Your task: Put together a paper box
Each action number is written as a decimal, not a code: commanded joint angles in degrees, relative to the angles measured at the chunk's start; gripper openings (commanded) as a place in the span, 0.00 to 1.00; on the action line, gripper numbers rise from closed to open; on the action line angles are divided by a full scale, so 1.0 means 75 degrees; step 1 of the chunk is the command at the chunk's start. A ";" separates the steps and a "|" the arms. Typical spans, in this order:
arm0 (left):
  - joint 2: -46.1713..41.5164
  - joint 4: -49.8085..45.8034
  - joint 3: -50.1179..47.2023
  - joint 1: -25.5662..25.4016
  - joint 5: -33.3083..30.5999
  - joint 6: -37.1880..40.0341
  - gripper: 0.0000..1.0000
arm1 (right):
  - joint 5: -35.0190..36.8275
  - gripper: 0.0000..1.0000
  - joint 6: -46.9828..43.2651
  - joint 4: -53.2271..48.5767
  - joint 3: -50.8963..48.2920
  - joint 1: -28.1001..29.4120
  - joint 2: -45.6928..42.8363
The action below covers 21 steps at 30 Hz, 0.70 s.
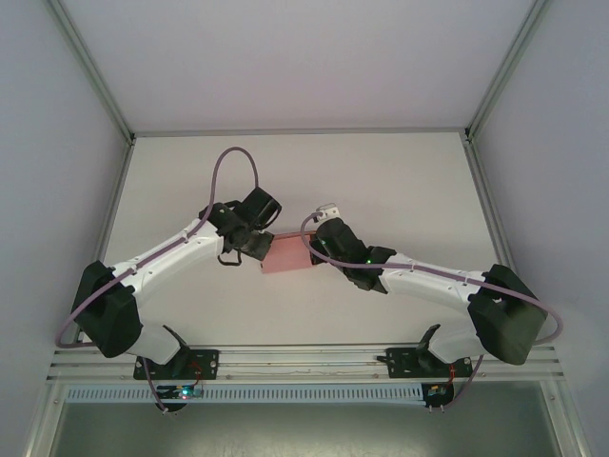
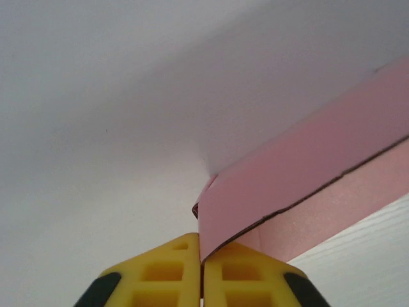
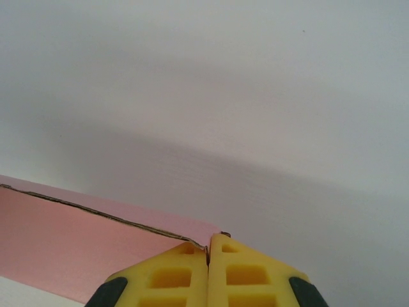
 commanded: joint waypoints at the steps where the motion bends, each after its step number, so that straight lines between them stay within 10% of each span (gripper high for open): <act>1: 0.0009 -0.0027 0.0326 -0.0017 -0.0335 -0.0532 0.00 | -0.0279 0.00 -0.0133 -0.0728 -0.0010 0.0110 0.0286; 21: 0.1008 -0.0419 0.1134 0.1971 0.3509 -0.2766 0.00 | 0.0100 0.00 -0.0582 -0.0840 0.0011 0.0425 0.0929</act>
